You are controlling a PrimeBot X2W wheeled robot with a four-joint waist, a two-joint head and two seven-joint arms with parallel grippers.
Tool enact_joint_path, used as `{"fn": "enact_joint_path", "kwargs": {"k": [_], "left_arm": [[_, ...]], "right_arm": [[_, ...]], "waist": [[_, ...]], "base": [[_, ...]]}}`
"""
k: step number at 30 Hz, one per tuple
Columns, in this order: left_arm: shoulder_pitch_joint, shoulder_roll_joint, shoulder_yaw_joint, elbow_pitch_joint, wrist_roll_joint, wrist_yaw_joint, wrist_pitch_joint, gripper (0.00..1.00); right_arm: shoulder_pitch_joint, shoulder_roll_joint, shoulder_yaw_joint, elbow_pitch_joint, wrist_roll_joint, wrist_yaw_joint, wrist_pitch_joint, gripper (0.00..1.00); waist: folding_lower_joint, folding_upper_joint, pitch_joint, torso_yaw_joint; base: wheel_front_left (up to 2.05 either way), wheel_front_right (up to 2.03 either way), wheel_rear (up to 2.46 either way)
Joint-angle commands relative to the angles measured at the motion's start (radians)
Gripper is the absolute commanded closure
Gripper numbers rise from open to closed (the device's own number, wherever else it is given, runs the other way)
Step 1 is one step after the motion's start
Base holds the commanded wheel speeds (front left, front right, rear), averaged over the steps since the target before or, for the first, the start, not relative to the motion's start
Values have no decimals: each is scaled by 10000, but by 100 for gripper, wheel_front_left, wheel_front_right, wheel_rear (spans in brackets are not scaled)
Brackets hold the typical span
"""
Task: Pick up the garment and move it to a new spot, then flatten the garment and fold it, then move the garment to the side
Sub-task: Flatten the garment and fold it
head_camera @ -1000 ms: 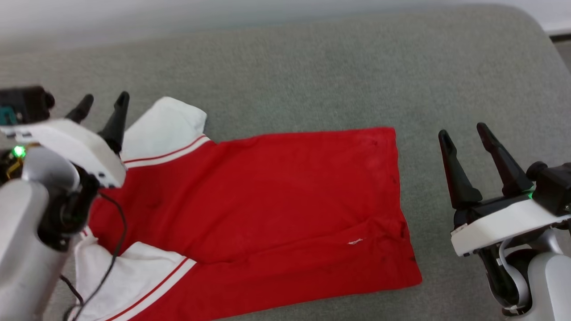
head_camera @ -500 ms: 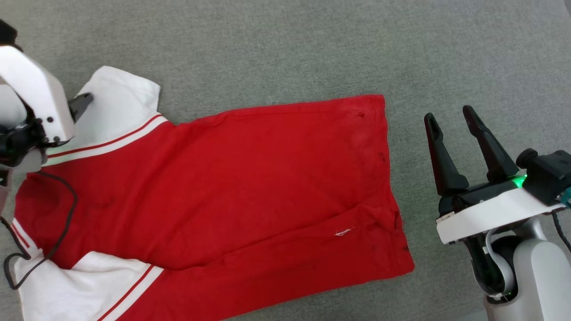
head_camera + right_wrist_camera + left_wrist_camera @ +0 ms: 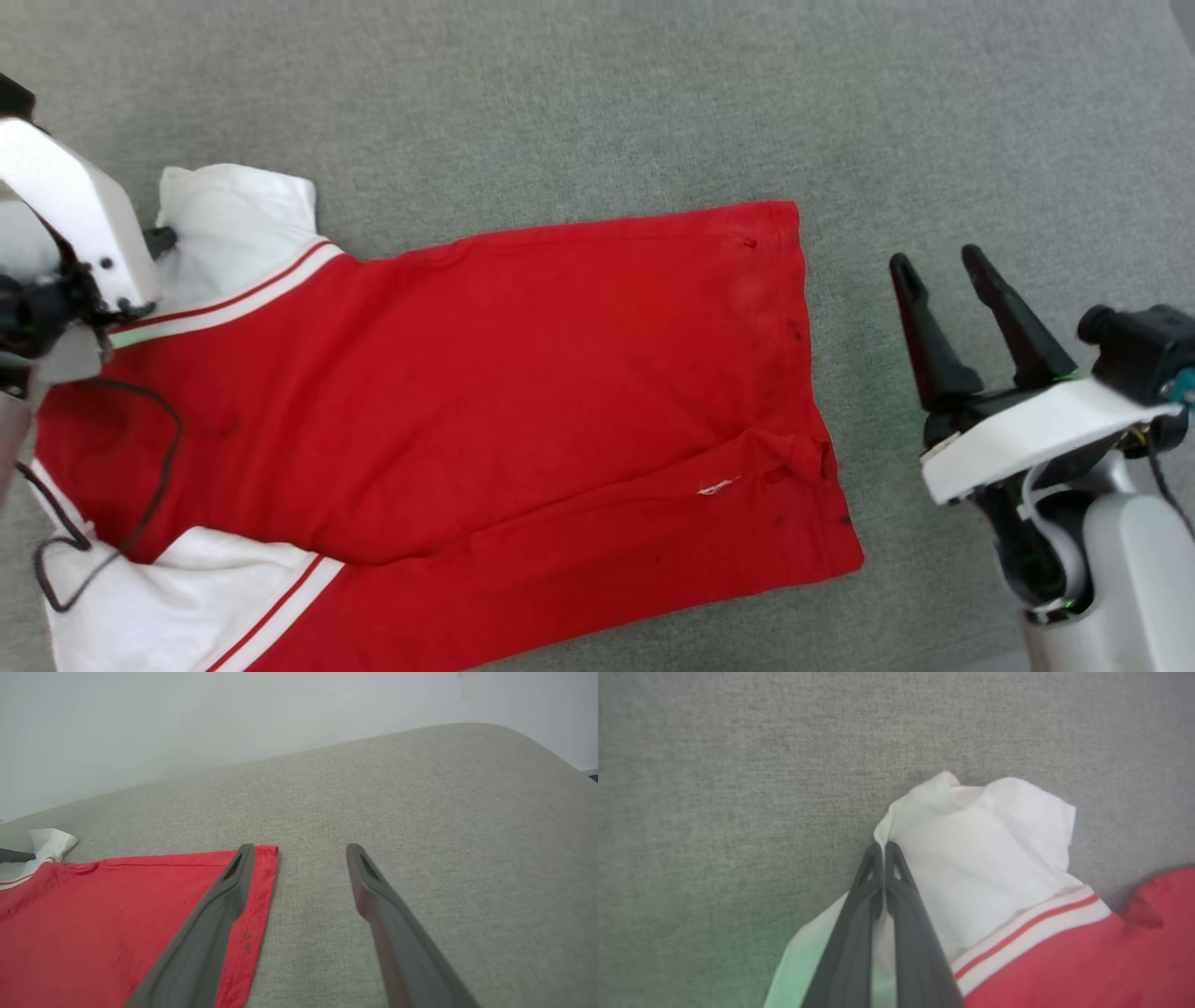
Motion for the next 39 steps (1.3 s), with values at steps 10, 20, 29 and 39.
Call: {"fn": "enact_joint_path", "kwargs": {"k": [10, 20, 29, 39], "left_arm": [[-47, -665, -208, -254, 597, -440, -1623, 100], [-587, -1002, -791, -1491, 1426, -604, -2152, 100], [-449, -1146, -909, -1954, 1549, -646, -2468, 100], [-147, -1233, -734, -1648, 1397, -786, -3123, 100]], "right_arm": [[-1615, -988, -476, 2135, 1586, -5, 3886, 0], [-3528, -1467, -445, 3932, 1577, -5, 6478, 0], [-4129, -1211, 368, 5984, 1434, -5, 7935, 73], [-4784, -1984, 993, 5382, 1506, -3, 7372, 100]], "waist": [[-1, 0, -816, 1007], [-1, 0, -417, 2146], [-1, 0, -84, 2589], [-1, 0, -512, 2689]], "base": [[0, 0, 0], [0, 0, 0], [0, 0, 0], [0, 0, 0]]}}
